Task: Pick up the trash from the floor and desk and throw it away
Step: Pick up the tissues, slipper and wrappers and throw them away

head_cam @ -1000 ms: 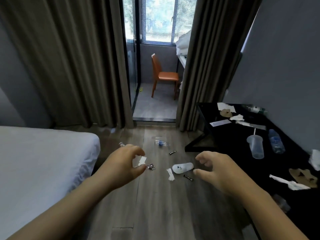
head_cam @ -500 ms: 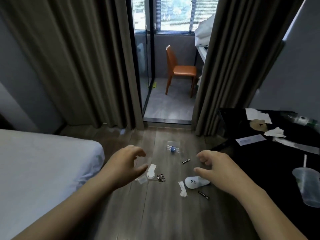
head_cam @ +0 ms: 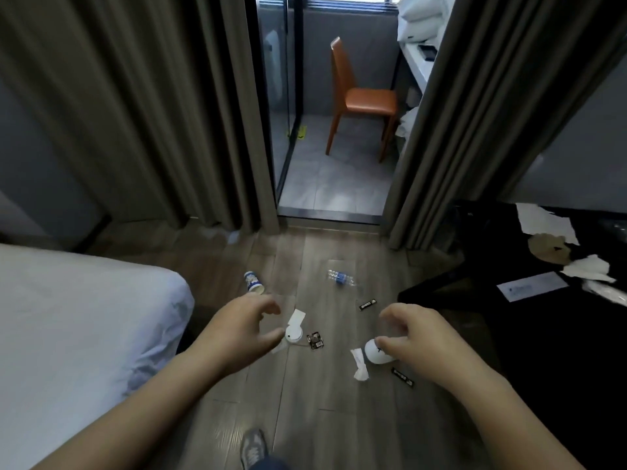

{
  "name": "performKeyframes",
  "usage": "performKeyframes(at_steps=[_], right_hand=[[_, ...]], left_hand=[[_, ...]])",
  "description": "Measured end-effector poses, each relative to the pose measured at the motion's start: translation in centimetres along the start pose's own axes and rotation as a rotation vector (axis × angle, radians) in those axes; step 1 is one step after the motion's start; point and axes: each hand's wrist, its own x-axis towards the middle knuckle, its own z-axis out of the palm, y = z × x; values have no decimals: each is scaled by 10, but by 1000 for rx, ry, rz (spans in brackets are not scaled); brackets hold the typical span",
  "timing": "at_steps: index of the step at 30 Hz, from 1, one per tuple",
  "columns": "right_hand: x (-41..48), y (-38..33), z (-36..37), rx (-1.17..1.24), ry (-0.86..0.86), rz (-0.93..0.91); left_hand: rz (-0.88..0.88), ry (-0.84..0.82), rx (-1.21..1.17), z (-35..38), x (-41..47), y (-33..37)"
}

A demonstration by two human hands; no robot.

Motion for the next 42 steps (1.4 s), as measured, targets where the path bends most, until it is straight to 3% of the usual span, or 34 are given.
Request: performKeyframes(at_steps=[13,25,32,42], right_hand=[[158,-21,79,26,-99,240],[252,49,126,72,-198,341],[322,133,187,59,-219,362],[394,278,382,44,-166,480]], left_hand=[[-21,-218,-7,22,158,-128],[-142,-384,1,98,253,-142],[-238,-398,13,209,306,-163],[-191,-502,38,435,369,-271]])
